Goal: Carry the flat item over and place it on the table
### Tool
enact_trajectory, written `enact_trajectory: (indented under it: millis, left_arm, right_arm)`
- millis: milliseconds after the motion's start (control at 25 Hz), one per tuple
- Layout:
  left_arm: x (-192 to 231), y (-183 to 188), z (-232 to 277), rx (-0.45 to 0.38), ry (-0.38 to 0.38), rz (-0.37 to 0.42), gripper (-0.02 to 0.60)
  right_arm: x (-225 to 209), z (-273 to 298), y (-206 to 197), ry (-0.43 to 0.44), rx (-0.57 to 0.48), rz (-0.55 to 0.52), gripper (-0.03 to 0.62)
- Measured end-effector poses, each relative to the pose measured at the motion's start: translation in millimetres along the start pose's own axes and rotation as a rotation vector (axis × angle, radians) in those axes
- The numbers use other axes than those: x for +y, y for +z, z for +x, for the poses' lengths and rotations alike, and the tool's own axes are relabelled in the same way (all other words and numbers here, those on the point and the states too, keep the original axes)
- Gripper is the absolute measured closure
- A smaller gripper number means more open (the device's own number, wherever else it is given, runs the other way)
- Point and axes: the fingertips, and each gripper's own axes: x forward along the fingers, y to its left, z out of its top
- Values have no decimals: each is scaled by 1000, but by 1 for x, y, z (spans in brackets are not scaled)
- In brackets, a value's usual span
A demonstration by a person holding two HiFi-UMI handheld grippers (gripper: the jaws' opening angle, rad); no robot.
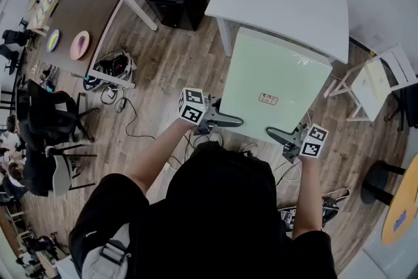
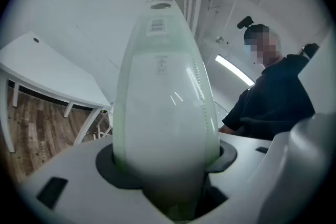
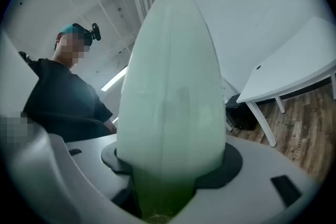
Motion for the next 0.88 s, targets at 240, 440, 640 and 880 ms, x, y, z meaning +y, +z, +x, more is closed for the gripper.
enact_trajectory:
  millis: [240,440,640,880]
  left_arm:
    - [-9,-5,-5,-27,29,36,287]
    - [-8,-21,-6,-96,56,8,287]
    - [-9,-35,-10,-144,119,-3,287]
    - [-16,-44,-20,-215,172,-38,287]
  right_arm:
    - [7,4,-3,28,26,-36,286]
    - [6,5,-10,71,58,-23,286]
    - [2,8,-18,126,115,-3,286]
    - [4,22,-24,179,157,10,286]
